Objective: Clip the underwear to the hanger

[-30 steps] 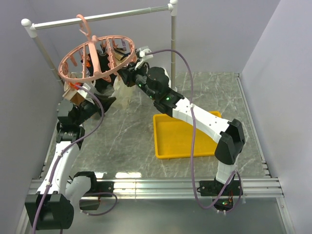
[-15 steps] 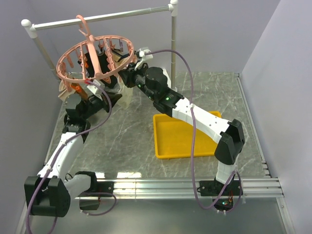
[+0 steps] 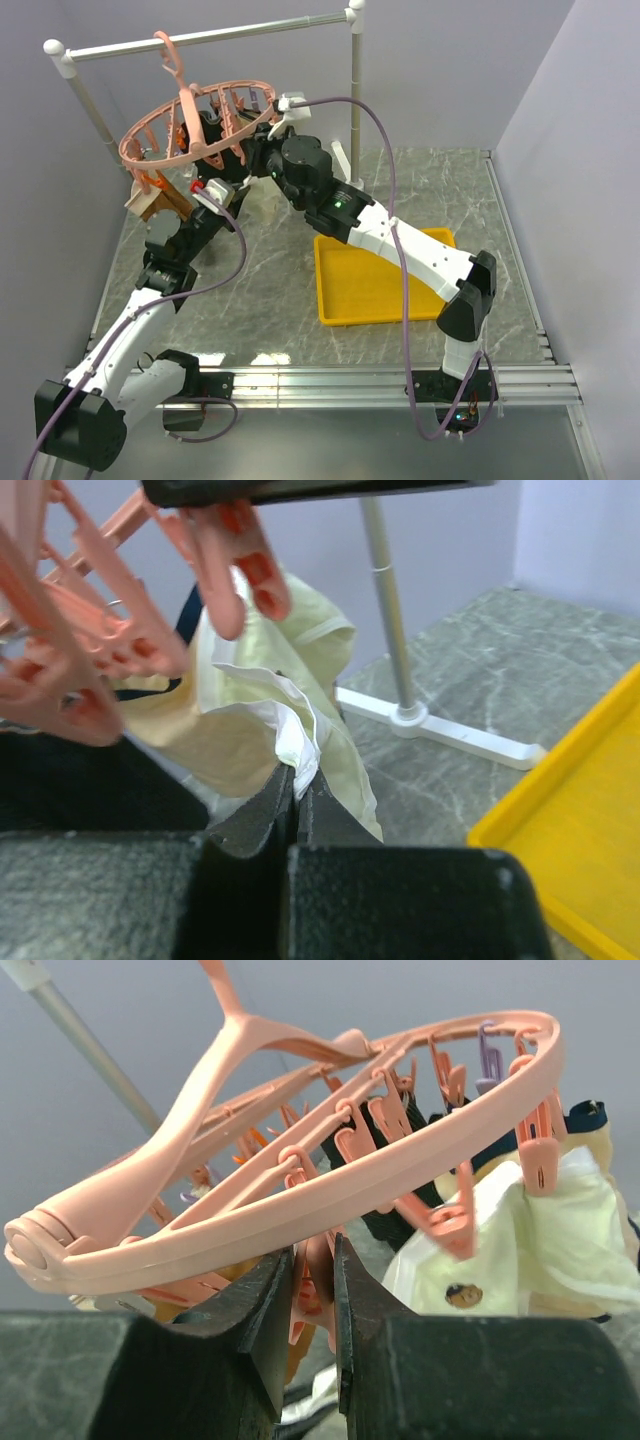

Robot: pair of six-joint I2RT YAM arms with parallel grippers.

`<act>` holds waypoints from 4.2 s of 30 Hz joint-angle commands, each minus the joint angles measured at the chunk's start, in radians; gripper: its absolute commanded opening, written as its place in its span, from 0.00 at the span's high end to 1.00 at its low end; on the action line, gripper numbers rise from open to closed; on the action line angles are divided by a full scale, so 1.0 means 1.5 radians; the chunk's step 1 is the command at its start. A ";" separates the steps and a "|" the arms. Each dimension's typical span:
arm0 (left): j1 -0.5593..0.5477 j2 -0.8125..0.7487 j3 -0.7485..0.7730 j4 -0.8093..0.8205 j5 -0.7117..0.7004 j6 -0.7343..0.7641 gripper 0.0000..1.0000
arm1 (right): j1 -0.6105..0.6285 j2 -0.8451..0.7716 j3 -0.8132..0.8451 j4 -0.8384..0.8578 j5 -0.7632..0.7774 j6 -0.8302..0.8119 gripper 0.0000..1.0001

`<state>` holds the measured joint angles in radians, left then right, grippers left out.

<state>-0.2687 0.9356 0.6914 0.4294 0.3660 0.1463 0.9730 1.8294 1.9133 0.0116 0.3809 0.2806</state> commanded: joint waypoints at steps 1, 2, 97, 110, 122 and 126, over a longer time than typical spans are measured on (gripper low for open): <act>-0.005 0.000 0.002 0.044 -0.064 0.026 1.00 | 0.008 0.001 0.032 -0.003 0.046 0.012 1.00; -0.007 0.001 0.006 0.046 -0.077 0.022 0.99 | 0.010 0.002 0.032 -0.003 0.053 0.012 1.00; -0.070 0.026 0.089 0.030 -0.241 -0.116 1.00 | 0.031 0.062 0.051 -0.040 0.224 0.073 1.00; -0.069 0.027 0.090 0.027 -0.237 -0.112 1.00 | 0.030 0.051 0.030 -0.021 0.175 0.066 0.64; -0.070 0.017 0.085 -0.010 -0.242 -0.110 1.00 | 0.023 0.038 0.013 -0.013 0.162 0.066 0.36; -0.070 0.014 0.085 -0.023 -0.242 -0.116 1.00 | 0.020 0.033 0.009 -0.011 0.156 0.067 0.32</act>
<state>-0.3763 0.9859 0.7746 0.3859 0.0189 -0.0273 1.0096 1.9270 1.9350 -0.0372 0.6117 0.3767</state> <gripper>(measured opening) 0.031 0.677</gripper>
